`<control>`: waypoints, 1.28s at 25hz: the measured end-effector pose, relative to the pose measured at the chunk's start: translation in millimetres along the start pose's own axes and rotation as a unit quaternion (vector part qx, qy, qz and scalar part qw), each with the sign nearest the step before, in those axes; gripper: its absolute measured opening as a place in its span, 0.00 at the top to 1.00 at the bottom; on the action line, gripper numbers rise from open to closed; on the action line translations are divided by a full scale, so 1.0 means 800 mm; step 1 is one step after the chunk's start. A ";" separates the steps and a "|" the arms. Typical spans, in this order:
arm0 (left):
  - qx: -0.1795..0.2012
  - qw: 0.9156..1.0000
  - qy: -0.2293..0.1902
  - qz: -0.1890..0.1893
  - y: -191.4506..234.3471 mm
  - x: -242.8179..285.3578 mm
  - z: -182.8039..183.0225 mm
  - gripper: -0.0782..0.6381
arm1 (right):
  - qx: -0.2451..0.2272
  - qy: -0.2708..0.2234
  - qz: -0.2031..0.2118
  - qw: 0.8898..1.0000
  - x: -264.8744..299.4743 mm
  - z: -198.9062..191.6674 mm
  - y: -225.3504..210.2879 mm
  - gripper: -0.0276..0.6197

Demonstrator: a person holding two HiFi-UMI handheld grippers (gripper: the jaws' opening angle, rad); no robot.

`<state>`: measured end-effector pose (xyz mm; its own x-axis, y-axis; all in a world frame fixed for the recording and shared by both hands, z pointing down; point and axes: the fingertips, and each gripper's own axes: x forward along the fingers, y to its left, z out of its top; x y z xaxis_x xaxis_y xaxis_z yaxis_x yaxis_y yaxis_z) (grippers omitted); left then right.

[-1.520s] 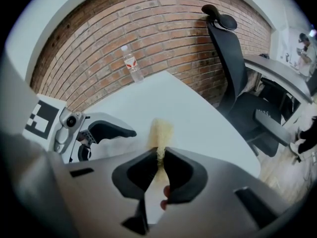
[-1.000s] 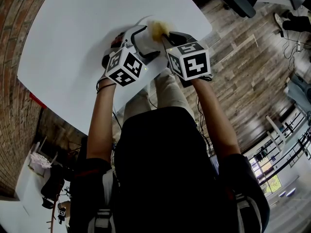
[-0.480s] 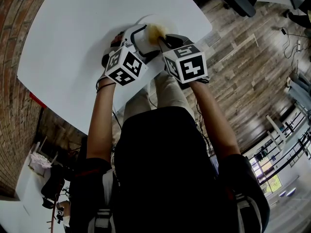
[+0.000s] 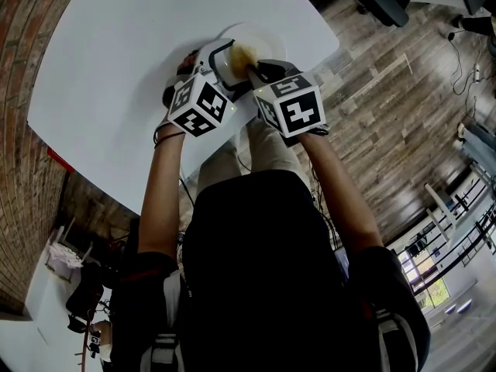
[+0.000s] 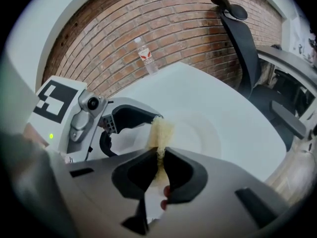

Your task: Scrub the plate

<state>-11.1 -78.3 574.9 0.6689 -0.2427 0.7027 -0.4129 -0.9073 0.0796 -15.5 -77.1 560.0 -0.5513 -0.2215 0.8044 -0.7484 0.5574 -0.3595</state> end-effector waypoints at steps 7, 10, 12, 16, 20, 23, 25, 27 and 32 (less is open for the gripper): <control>0.001 1.000 -0.001 0.000 -0.002 0.001 -0.001 0.34 | 0.002 -0.001 0.001 1.000 0.001 -0.003 0.000 0.89; 0.000 1.000 -0.001 0.000 -0.002 -0.001 -0.001 0.34 | 0.003 -0.001 0.002 1.000 0.001 -0.002 0.000 0.89; 0.000 1.000 -0.002 0.000 -0.002 -0.002 -0.001 0.34 | 0.001 0.000 0.002 1.000 0.000 -0.002 0.001 0.89; 0.000 1.000 -0.002 -0.001 -0.001 -0.003 -0.001 0.34 | -0.010 0.002 -0.002 1.000 -0.001 -0.001 0.000 0.89; 0.001 1.000 -0.002 -0.002 0.000 -0.003 -0.001 0.34 | -0.025 0.002 -0.011 1.000 -0.004 0.004 0.001 0.89; 0.001 1.000 -0.002 -0.002 -0.001 -0.004 -0.001 0.34 | -0.029 0.002 -0.017 0.999 -0.006 0.004 -0.002 0.89; 0.001 1.000 -0.003 -0.002 -0.002 -0.002 -0.001 0.34 | -0.026 0.002 -0.021 0.999 -0.007 0.001 -0.009 0.89; 0.002 1.000 -0.003 -0.002 -0.002 -0.002 -0.001 0.34 | -0.020 0.002 -0.025 0.999 -0.009 -0.003 -0.017 0.89; 0.002 1.000 -0.002 -0.002 0.000 0.001 0.001 0.34 | -0.002 -0.002 -0.030 1.000 -0.015 -0.002 -0.036 0.89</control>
<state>-9.8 -78.6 574.7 0.6733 -0.2406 0.6991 -0.4080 -0.9095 0.0800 13.4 -89.4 561.2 -0.5077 -0.2575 0.8221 -0.7780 0.5469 -0.3092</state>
